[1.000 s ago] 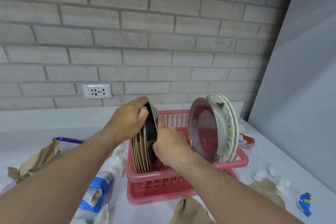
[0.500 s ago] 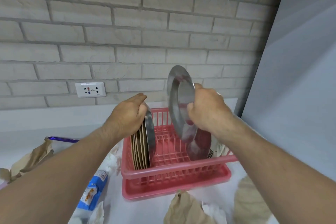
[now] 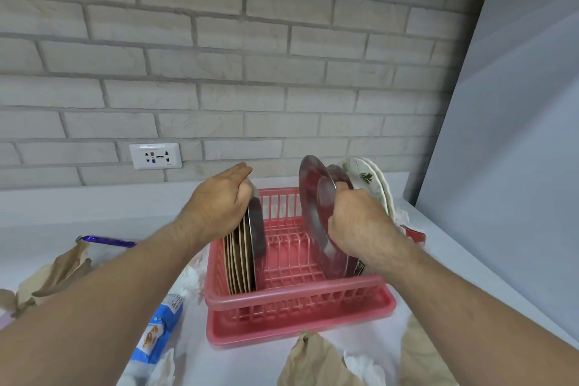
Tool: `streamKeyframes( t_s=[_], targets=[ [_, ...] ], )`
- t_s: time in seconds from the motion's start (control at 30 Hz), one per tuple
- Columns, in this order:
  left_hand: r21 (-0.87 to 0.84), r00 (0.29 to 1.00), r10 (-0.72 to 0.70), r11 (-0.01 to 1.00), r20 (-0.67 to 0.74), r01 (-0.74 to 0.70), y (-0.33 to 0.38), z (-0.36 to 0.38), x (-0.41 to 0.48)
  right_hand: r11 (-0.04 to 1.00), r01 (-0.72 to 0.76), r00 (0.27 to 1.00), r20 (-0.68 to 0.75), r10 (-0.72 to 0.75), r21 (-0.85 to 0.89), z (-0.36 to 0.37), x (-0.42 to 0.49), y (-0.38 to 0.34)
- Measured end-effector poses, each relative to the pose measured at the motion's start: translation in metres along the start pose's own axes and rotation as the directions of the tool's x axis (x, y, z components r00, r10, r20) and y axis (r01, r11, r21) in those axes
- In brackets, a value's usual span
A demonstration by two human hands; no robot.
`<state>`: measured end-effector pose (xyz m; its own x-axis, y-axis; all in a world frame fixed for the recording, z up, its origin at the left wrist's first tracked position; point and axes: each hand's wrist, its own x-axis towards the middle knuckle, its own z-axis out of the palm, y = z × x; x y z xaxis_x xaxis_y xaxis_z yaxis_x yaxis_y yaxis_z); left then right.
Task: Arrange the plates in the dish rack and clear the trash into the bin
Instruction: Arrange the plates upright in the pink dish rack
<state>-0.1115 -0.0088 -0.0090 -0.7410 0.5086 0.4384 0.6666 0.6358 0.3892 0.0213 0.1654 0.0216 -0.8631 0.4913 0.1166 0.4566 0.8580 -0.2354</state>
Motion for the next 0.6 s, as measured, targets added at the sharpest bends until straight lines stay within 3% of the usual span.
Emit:
streamKeyframes(
  t_s=[0.2, 0.6],
  targets=[
    [0.017, 1.000, -0.006, 1.000, 0.004, 0.006, 0.001, 0.000, 0.000, 1.000, -0.016, 0.998, 0.062, 0.015, 0.010, 0.007, 0.001, -0.003],
    [0.043, 1.000, 0.007, 0.999, 0.009, -0.008, 0.000, 0.001, 0.000, 0.994, 0.098, 0.991, 0.102, -0.092, -0.057, 0.012, -0.001, 0.003]
  ],
)
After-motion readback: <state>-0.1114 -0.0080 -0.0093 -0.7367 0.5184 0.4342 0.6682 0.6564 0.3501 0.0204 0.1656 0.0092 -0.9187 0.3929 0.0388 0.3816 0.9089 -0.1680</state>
